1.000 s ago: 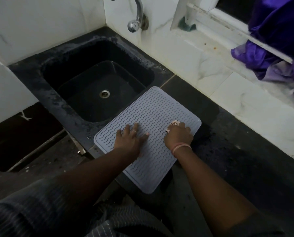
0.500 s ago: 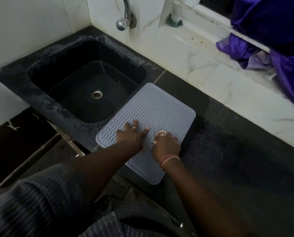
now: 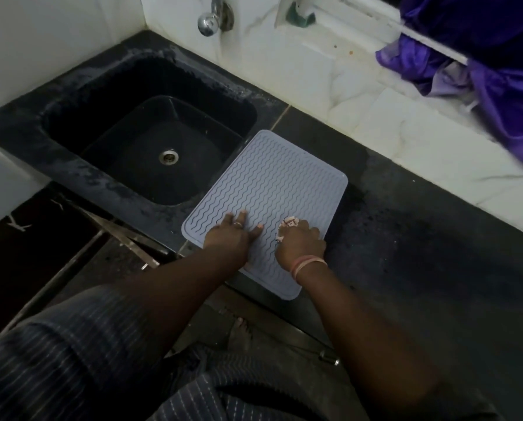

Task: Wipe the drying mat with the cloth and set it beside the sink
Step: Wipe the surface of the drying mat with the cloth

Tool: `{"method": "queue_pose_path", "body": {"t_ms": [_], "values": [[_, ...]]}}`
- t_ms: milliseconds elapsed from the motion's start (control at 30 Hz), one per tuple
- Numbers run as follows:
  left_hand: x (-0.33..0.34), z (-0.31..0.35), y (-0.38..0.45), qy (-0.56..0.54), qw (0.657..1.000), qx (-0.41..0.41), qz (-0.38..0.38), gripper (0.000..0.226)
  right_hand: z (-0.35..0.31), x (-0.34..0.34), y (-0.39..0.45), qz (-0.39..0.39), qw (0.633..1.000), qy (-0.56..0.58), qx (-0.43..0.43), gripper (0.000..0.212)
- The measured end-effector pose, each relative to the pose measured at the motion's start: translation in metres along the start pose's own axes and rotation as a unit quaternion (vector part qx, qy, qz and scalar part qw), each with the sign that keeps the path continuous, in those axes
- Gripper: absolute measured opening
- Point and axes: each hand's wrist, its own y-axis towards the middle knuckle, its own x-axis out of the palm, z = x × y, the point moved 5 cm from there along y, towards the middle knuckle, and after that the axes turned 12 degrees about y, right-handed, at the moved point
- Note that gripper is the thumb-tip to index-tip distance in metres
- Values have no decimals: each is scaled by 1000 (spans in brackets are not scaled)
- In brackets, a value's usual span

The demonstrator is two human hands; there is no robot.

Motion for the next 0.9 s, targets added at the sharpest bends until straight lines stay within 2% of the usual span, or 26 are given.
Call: {"method": "queue_pose_path", "body": {"t_ms": [333, 467, 567, 633, 700, 800, 900], "values": [[4, 0, 4, 5, 1000, -5, -5, 92, -11, 34, -61, 11, 999, -22, -34, 39], [4, 0, 3, 3, 1000, -1, -9, 90, -15, 38, -74, -12, 997, -39, -62, 46], [3, -1, 3, -5, 1000, 2, -21, 97, -14, 36, -73, -39, 997, -28, -67, 42], [1, -2, 2, -4, 1000, 10, -19, 96, -7, 30, -62, -68, 996, 40, -43, 33], [0, -3, 0, -9, 1000, 23, -19, 94, 1, 19, -51, -80, 984, 161, -7, 26], [2, -5, 1, -13, 999, 27, -24, 99, 6, -3, -33, -39, 955, 293, 24, 22], [1, -6, 2, -13, 999, 28, -33, 100, 3, -23, -14, 32, 936, 350, 30, 28]]}}
